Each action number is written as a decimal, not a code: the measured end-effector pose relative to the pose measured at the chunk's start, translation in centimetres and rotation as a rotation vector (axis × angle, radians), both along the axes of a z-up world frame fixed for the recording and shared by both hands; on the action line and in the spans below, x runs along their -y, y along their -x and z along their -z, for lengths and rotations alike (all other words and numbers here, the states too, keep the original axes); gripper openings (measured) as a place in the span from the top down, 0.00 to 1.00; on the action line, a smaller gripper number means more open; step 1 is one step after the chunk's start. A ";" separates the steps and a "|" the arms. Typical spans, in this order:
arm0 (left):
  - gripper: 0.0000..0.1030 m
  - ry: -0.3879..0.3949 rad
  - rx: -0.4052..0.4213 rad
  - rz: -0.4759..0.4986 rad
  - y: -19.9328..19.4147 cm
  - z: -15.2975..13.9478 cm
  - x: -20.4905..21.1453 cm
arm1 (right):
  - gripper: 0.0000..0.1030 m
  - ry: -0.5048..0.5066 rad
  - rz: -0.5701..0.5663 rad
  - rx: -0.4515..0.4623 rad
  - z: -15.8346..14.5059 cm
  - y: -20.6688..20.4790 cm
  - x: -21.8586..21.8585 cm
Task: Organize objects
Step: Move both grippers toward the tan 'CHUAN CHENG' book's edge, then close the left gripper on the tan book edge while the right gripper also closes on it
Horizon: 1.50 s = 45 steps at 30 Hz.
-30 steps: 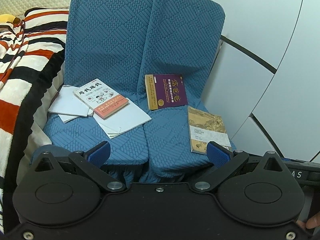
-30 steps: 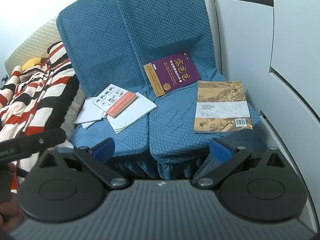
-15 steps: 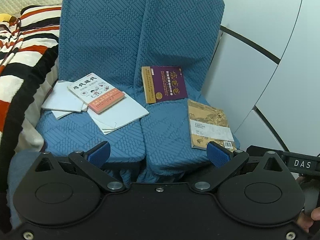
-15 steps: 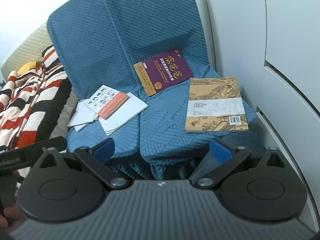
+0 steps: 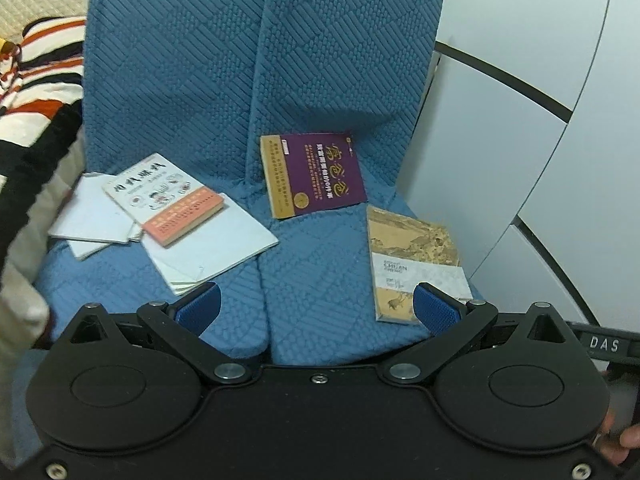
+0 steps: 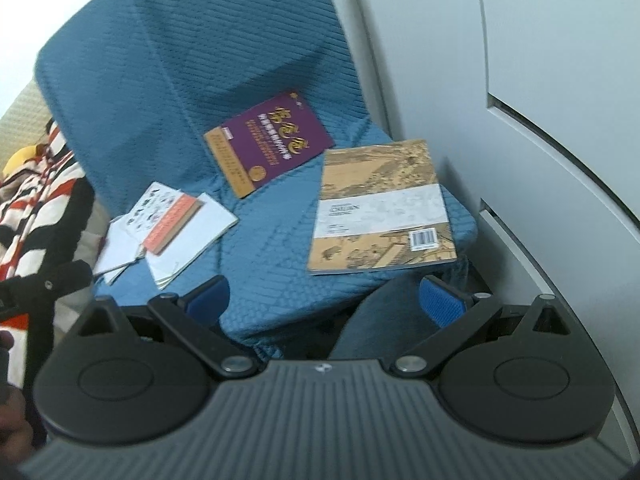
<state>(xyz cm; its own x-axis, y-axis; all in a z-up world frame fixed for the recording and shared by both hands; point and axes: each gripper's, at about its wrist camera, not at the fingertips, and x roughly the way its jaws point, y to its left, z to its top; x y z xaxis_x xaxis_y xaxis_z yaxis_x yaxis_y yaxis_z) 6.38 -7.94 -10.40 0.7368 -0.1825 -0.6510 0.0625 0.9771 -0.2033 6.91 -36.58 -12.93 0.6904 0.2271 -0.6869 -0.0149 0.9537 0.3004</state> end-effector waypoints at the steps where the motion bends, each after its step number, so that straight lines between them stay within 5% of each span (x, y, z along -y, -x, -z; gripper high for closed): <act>1: 0.00 0.004 -0.010 -0.001 -0.6 0.3 0.3 | 0.00 -0.002 0.006 -0.006 0.3 -0.4 0.3; 18: 0.01 -0.023 -0.102 0.056 -11.4 8.0 5.8 | 0.01 -0.096 0.057 -0.152 8.4 -8.5 6.1; 28: 0.02 0.019 -0.235 0.101 -16.3 13.5 8.1 | 0.21 -0.208 0.084 -0.212 12.7 -12.7 8.0; 35: 0.22 0.107 -0.330 0.169 -18.3 16.6 9.4 | 0.22 -0.220 0.101 -0.212 14.6 -14.1 9.4; 45: 0.48 0.175 -0.390 0.230 -19.5 18.9 11.7 | 0.40 -0.134 0.137 -0.168 14.3 -15.0 10.7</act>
